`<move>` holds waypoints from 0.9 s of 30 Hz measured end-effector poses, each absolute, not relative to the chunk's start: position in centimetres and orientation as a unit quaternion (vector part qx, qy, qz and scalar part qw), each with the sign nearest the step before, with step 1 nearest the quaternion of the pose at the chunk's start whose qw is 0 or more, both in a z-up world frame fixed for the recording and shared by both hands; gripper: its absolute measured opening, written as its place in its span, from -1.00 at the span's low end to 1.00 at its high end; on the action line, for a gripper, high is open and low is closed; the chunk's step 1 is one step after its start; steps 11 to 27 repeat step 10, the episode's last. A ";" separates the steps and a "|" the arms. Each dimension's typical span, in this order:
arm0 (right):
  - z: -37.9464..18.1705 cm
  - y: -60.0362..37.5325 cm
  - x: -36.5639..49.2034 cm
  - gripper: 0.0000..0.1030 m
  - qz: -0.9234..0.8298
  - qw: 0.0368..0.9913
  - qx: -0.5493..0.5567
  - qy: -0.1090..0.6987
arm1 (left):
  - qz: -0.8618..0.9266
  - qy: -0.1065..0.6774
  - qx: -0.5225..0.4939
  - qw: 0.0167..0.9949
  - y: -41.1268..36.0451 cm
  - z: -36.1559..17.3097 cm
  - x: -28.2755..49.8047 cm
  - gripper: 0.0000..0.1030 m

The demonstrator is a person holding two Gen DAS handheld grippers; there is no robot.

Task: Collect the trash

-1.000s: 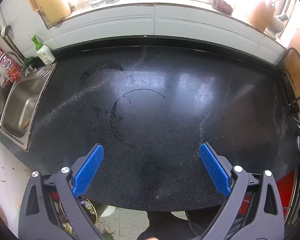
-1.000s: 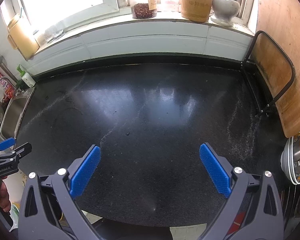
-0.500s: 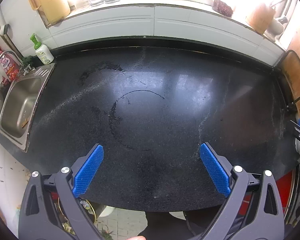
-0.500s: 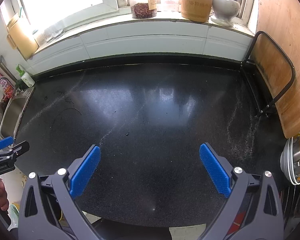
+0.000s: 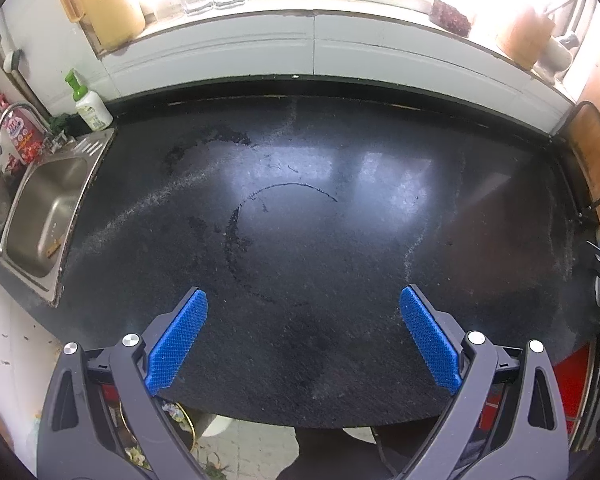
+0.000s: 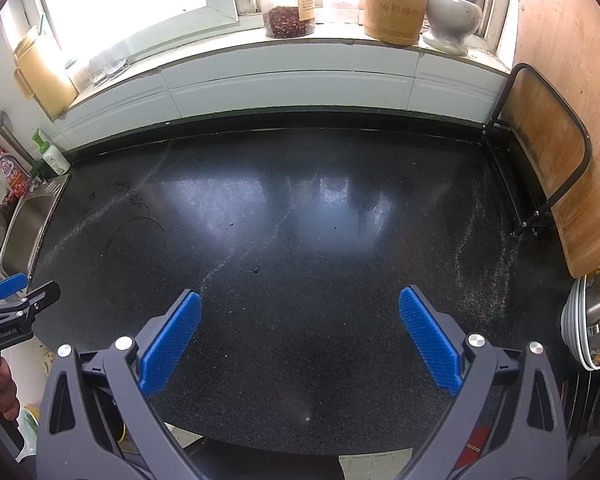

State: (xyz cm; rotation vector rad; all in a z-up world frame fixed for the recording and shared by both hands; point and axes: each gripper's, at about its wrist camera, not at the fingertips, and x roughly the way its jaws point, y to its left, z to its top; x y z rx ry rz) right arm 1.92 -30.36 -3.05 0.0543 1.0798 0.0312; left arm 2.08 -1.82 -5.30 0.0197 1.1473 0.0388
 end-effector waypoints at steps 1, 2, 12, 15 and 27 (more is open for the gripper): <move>-3.1 -30.4 1.9 0.87 0.015 0.857 0.026 0.514 | 0.017 0.542 0.011 0.840 -1.9 -5.3 2.1 0.83; -3.1 -30.4 2.0 0.87 0.015 0.857 0.027 0.514 | 0.015 0.541 0.013 0.841 -2.0 -5.3 2.1 0.83; -4.5 -31.7 2.1 0.87 0.016 0.857 0.036 0.515 | 0.019 0.541 0.013 0.841 -1.7 -7.3 3.7 0.85; -4.5 -31.7 2.1 0.87 0.016 0.857 0.036 0.515 | 0.019 0.541 0.013 0.841 -1.7 -7.3 3.7 0.85; -4.5 -31.7 2.1 0.87 0.016 0.857 0.036 0.515 | 0.019 0.541 0.013 0.841 -1.7 -7.3 3.7 0.85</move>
